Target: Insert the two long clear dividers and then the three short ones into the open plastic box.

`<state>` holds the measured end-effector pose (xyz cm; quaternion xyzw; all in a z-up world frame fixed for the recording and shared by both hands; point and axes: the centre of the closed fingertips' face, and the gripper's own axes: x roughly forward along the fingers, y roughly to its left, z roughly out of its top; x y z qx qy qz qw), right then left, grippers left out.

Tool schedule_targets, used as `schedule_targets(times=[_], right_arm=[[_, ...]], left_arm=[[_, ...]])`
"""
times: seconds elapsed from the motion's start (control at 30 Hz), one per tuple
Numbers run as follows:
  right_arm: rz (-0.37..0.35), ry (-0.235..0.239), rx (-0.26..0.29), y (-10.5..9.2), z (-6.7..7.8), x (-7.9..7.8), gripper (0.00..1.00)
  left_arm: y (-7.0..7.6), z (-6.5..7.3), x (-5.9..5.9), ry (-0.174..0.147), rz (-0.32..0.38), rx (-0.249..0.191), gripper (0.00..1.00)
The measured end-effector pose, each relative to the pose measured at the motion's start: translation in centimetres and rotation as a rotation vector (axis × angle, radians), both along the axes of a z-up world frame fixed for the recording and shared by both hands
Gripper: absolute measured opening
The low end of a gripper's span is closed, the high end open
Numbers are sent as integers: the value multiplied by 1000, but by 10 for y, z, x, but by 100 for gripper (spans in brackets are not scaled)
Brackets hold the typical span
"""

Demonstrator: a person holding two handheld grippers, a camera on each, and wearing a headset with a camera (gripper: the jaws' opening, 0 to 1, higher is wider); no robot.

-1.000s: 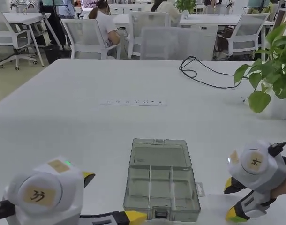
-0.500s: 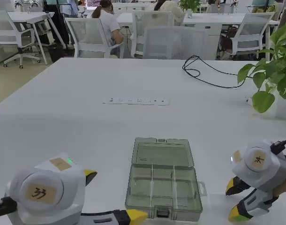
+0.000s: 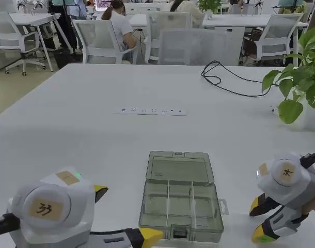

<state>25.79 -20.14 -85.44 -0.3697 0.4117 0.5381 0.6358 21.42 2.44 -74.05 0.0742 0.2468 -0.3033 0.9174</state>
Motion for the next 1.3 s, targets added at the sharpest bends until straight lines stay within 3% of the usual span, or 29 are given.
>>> schedule_targets(times=[0.23, 0.47, 0.73, 0.9, 1.0, 1.3], right_arm=[[-19, -54, 8, -1, 3, 4, 32], [-53, -146, 20, -4, 13, 13, 32], [-73, -260, 57, 2, 37, 19, 32], [-28, -344, 53, 8, 53, 20, 32], [-7, -383, 79, 18, 67, 18, 32], [36, -456, 145, 52, 95, 9, 32]], left_arm=[[3, 0, 0, 2, 8, -5, 81], [3, 3, 0, 11, 29, -57, 77], [1, 6, 0, 32, 44, -147, 67], [-5, 8, 0, 39, 38, -193, 63], [-10, 9, -1, 47, 26, -227, 60], [-28, 10, -3, 51, -28, -253, 49]])
